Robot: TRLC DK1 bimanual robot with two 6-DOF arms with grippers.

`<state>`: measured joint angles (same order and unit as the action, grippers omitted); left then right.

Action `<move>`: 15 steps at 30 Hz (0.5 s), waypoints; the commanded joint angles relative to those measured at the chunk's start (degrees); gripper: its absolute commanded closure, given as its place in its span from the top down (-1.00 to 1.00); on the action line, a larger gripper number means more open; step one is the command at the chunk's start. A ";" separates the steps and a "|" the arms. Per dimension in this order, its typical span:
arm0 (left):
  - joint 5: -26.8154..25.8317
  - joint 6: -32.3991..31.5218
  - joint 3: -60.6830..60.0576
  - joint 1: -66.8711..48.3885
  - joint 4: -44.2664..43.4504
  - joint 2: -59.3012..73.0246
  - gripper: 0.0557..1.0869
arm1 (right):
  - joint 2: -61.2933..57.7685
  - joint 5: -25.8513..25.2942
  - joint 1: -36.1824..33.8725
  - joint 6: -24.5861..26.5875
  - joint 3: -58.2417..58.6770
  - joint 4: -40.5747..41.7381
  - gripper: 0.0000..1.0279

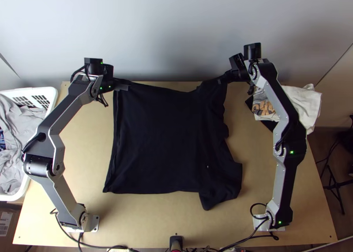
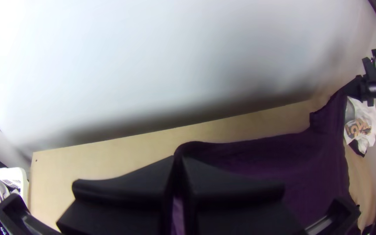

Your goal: Fold the t-shirt

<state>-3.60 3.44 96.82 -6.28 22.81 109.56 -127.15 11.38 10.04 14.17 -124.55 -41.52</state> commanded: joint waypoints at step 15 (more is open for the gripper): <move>-0.18 1.39 -15.60 1.27 -15.07 -4.35 -0.93 | 7.53 -3.55 3.40 0.33 18.82 12.60 -0.95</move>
<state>-3.60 4.75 87.26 -5.13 11.22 108.64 -124.60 8.71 12.38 14.79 -115.24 -33.58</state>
